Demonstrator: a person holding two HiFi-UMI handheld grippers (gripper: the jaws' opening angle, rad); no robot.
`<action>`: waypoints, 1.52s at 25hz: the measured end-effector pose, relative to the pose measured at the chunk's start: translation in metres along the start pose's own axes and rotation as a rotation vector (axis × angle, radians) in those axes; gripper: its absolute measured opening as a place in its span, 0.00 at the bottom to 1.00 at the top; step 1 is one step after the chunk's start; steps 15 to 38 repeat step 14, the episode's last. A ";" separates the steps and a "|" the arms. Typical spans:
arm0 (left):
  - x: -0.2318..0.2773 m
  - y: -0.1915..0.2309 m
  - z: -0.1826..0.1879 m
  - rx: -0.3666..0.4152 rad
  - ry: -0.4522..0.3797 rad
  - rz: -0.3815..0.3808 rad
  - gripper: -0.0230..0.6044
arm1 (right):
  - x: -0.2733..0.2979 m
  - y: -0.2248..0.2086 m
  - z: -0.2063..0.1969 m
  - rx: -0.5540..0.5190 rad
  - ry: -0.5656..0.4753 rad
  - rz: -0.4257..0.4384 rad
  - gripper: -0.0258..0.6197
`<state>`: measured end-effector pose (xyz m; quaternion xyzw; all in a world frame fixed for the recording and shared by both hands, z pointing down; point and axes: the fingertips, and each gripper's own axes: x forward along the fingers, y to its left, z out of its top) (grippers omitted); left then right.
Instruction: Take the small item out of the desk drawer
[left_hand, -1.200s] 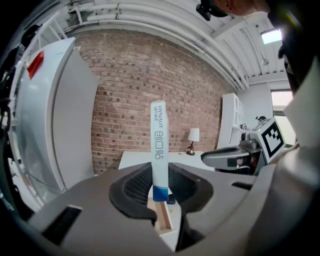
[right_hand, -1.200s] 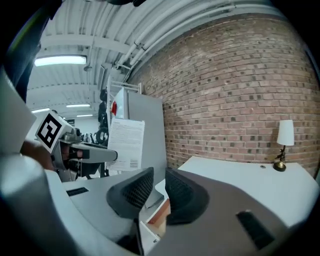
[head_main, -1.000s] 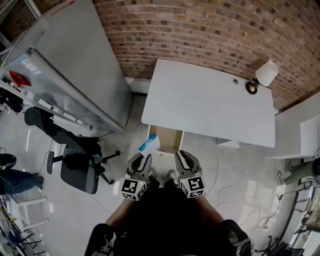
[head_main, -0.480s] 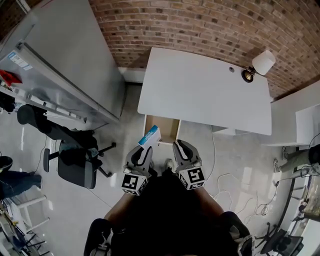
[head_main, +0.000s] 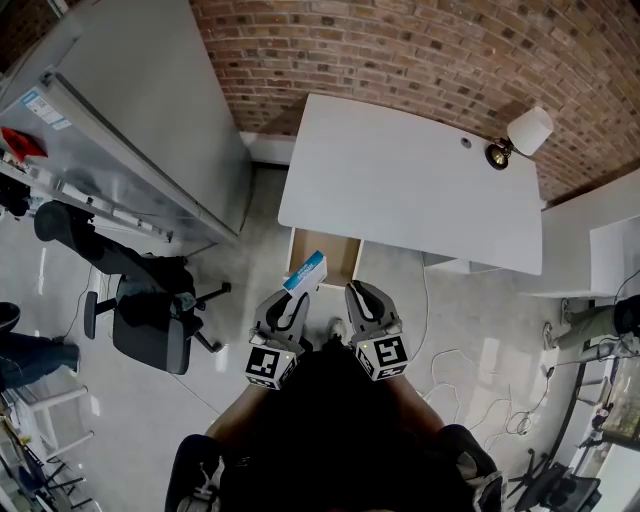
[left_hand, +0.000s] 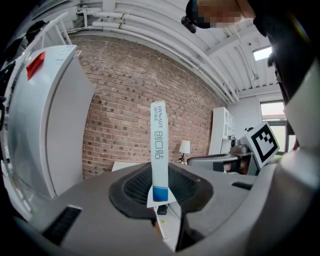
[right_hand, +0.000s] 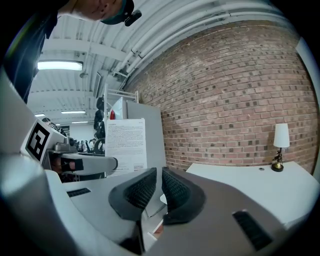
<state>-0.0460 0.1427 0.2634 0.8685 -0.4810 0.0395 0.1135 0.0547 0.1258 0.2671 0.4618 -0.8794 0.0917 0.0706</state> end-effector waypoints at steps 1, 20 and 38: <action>0.000 0.000 0.001 0.003 -0.006 -0.004 0.19 | 0.001 0.000 0.001 -0.002 -0.001 0.000 0.12; -0.003 0.004 -0.004 -0.022 0.006 -0.001 0.19 | 0.002 0.002 0.002 -0.006 -0.005 -0.013 0.12; -0.003 0.004 -0.004 -0.022 0.006 -0.001 0.19 | 0.002 0.002 0.002 -0.006 -0.005 -0.013 0.12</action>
